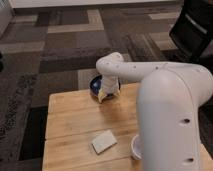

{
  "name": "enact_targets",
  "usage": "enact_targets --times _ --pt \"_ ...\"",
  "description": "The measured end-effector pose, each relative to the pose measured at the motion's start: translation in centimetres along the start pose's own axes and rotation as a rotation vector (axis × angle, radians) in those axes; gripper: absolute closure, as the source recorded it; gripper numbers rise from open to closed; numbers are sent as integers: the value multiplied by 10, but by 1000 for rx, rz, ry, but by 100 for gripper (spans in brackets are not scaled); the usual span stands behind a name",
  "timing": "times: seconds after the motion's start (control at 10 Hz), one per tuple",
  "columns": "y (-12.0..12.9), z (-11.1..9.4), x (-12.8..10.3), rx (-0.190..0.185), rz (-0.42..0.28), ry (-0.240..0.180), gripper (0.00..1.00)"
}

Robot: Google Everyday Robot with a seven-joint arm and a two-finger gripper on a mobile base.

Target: Push the ceramic bowl across the table

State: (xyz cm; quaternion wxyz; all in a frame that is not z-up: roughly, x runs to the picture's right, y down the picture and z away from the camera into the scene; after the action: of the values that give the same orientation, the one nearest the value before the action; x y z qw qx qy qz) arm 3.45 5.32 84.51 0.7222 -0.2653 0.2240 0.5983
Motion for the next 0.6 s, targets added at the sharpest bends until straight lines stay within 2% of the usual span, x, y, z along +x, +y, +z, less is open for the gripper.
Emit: enact_targets --times 0.4,0.6 --pt "-12 5 -10 8 1 -10 35" --pt "-19 8 -22 17 0 -25 35"
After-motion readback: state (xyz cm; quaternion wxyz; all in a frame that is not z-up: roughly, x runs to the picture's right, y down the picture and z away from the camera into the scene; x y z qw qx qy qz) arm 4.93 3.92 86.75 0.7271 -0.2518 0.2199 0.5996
